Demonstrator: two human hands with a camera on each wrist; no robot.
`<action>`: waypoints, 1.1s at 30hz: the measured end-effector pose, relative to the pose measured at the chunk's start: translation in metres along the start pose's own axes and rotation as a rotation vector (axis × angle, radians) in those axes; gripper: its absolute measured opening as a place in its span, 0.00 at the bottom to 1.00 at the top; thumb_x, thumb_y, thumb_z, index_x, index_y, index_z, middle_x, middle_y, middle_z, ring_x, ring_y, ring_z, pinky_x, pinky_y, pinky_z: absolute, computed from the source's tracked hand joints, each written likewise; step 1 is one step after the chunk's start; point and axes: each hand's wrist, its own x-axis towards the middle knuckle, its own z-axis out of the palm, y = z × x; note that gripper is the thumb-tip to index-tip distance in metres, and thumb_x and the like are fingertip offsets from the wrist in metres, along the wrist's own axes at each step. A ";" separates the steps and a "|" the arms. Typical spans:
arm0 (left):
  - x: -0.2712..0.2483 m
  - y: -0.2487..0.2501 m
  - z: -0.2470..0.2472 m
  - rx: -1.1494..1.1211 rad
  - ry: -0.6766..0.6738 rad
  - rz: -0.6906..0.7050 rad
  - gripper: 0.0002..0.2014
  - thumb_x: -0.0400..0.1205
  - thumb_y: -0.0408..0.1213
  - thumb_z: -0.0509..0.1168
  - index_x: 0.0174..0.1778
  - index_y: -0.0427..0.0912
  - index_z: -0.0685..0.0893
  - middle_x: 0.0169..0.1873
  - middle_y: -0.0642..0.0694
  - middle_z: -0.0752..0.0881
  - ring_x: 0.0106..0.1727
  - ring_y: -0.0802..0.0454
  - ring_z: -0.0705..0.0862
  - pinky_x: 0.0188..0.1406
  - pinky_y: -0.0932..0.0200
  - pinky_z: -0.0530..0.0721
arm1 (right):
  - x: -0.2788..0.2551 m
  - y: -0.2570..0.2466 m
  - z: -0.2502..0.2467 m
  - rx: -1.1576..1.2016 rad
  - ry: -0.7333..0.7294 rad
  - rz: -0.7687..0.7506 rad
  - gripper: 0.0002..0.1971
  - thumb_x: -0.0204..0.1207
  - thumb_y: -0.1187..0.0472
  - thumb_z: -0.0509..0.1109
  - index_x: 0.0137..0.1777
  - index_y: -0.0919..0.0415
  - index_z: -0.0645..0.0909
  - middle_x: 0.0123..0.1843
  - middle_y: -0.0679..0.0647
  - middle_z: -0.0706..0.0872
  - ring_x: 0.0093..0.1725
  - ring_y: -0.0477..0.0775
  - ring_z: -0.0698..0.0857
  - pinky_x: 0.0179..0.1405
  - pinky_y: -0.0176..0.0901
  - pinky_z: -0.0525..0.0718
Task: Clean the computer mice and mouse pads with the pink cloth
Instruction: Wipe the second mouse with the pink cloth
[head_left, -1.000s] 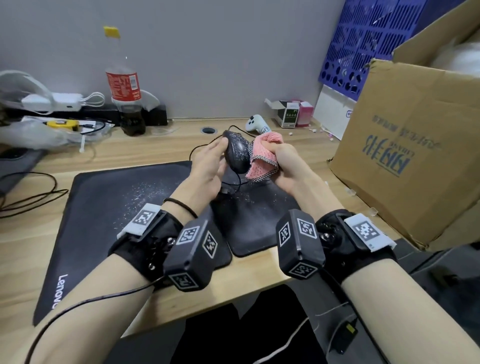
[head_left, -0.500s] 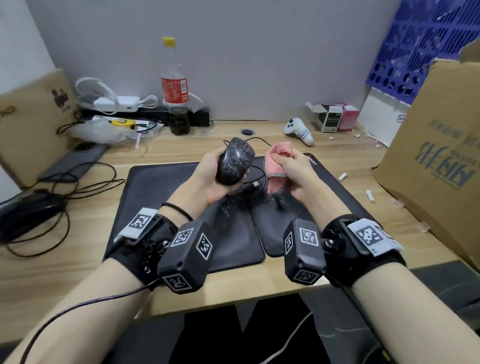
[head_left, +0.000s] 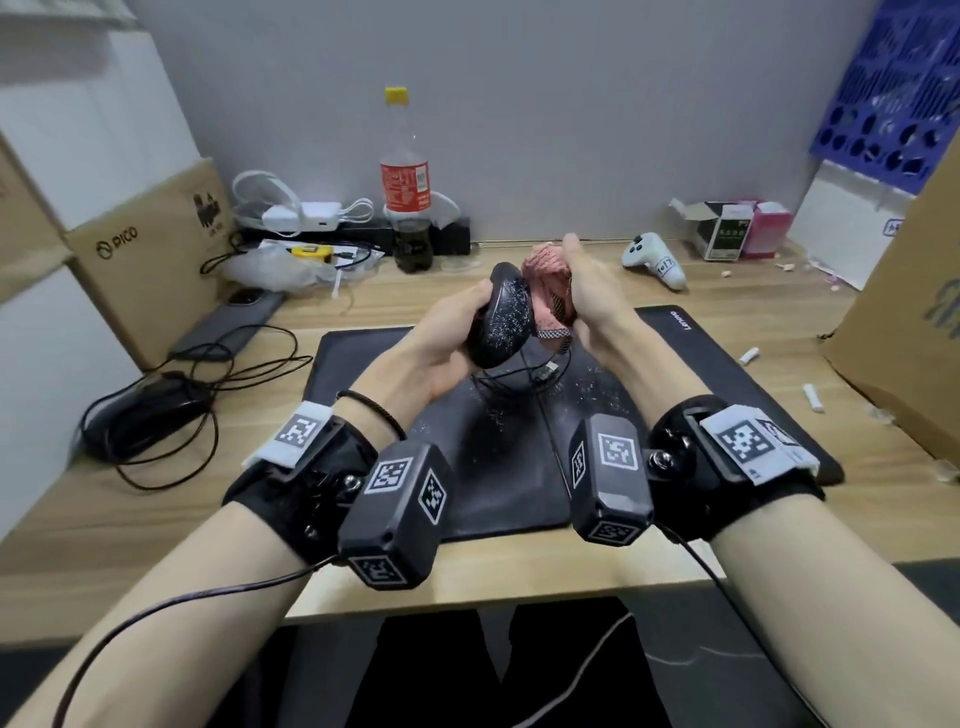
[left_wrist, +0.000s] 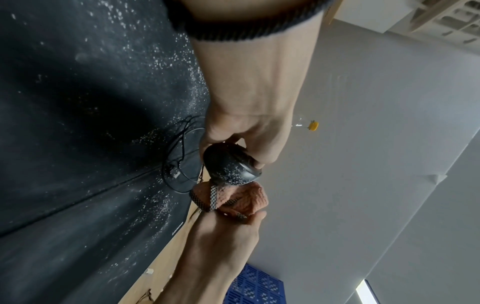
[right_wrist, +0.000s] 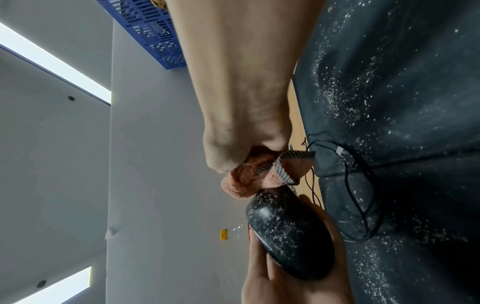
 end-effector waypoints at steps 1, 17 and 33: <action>0.001 -0.001 0.004 0.007 -0.014 0.019 0.15 0.89 0.43 0.51 0.54 0.40 0.82 0.46 0.44 0.86 0.42 0.54 0.85 0.38 0.64 0.87 | -0.001 -0.002 -0.003 -0.053 0.015 -0.034 0.20 0.88 0.52 0.54 0.43 0.58 0.84 0.43 0.59 0.87 0.41 0.57 0.84 0.51 0.52 0.83; 0.035 -0.025 0.104 0.002 -0.227 0.016 0.14 0.88 0.39 0.54 0.62 0.36 0.80 0.50 0.39 0.84 0.46 0.48 0.84 0.54 0.54 0.86 | -0.032 -0.012 -0.101 -0.419 0.281 -0.258 0.09 0.66 0.56 0.80 0.44 0.50 0.85 0.47 0.54 0.90 0.48 0.53 0.88 0.57 0.52 0.87; 0.039 -0.016 0.080 -0.102 -0.100 0.056 0.09 0.88 0.39 0.57 0.54 0.46 0.83 0.41 0.46 0.86 0.41 0.52 0.84 0.42 0.56 0.86 | -0.038 0.003 -0.116 -0.376 0.147 -0.117 0.09 0.68 0.64 0.80 0.45 0.55 0.85 0.46 0.64 0.91 0.40 0.57 0.88 0.49 0.66 0.88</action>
